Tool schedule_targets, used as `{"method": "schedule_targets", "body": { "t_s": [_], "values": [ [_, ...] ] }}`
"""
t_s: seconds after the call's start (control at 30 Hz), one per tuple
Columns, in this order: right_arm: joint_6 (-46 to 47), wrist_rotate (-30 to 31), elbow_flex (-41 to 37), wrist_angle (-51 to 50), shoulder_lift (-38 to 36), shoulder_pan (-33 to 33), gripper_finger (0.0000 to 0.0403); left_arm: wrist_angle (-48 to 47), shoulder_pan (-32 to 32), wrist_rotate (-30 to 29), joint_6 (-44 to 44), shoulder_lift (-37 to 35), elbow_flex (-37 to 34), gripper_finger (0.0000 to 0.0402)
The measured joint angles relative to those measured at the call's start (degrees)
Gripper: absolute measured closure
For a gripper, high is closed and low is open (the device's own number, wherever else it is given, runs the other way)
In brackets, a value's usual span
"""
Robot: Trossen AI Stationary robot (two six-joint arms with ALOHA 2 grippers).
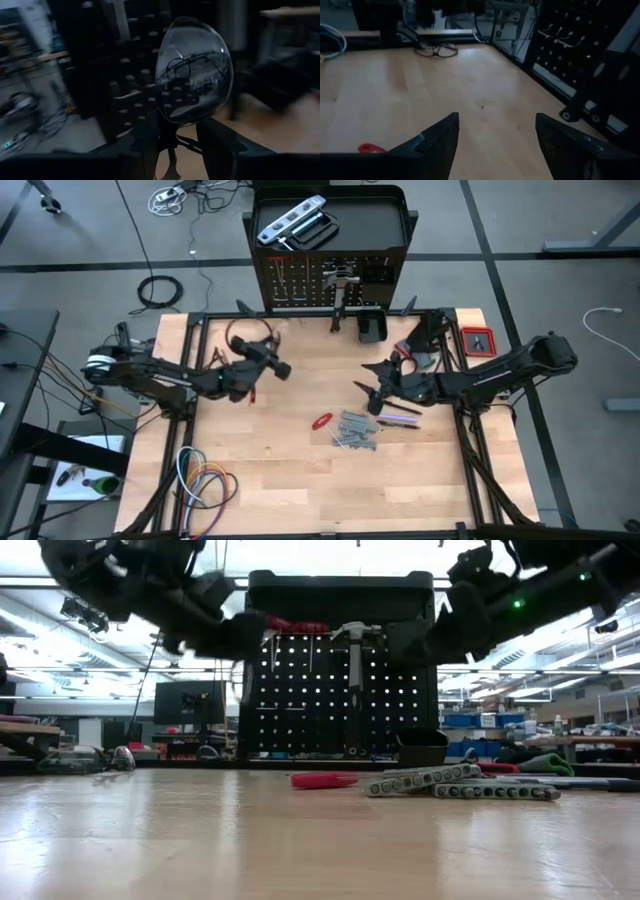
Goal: Hang tools onto peg board
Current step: Hang the top glasses onto the peg board
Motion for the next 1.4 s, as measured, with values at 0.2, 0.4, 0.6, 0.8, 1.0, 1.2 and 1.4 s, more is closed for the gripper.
{"method": "schedule_targets", "body": {
  "t_s": [0.2,0.4,0.6,0.8,1.0,1.2,1.4],
  "values": [
    [-2.8,0.0,-0.3,0.3,0.2,-1.5,0.0137,8.5,9.5,0.8,-0.7,1.5,-3.3,0.0271],
    [-4.3,-0.4,-0.3,0.5,0.7,-2.2,0.014,10.8,15.3,1.6,-0.8,2.3,-3.2,0.0271],
    [-5.2,-1.9,-0.3,0.9,0.8,-2.7,0.0139,10.7,18.8,5.1,-0.7,3.8,-1.7,0.0271],
    [-5.4,-2.2,-0.3,2.6,0.8,-2.7,0.0144,10.4,20.7,6.8,1.1,8.5,1.7,0.0271],
    [-5.4,-3.2,-0.3,2.9,0.8,-2.7,0.0143,9.8,22.4,6.8,2.3,15.0,4.6,0.0271],
    [-5.4,-3.2,-0.3,2.9,0.8,-2.7,0.0146,10.6,25.5,7.5,-0.6,18.9,5.2,0.0271],
    [-5.4,-3.2,-0.3,3.2,0.8,-2.7,0.0148,11.0,27.5,10.3,0.7,22.1,8.3,0.0271]
  ]
}}
